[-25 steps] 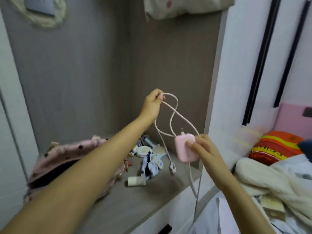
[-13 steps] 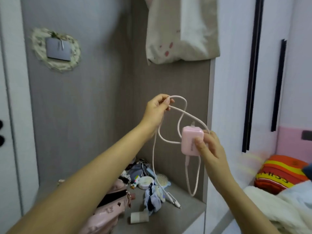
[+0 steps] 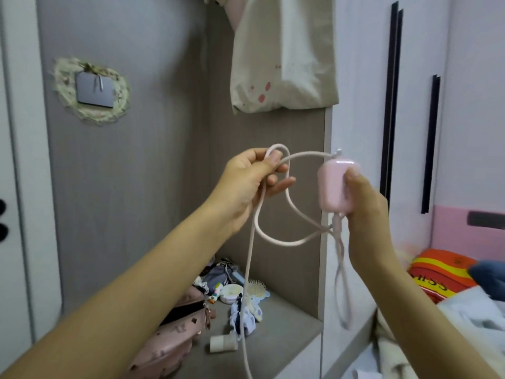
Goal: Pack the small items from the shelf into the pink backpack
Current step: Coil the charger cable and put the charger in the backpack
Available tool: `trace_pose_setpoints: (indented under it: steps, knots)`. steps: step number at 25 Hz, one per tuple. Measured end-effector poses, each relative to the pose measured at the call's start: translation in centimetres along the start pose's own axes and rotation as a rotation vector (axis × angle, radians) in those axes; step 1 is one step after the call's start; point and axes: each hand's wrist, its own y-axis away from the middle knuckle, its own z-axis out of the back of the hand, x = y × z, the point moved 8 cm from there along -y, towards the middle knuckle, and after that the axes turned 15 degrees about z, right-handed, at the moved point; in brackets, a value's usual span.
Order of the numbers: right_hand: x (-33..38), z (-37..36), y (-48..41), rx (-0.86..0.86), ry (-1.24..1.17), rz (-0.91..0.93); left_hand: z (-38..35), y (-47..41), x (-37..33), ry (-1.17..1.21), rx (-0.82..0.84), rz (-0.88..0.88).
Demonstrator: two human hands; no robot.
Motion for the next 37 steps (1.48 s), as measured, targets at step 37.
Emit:
trace_pose_setpoints:
  steps: [37]
  knots:
    - [-8.4, -7.8, 32.3, 0.659, -0.087, -0.458, 16.2, 24.6, 21.7, -0.16, -0.497, 0.385]
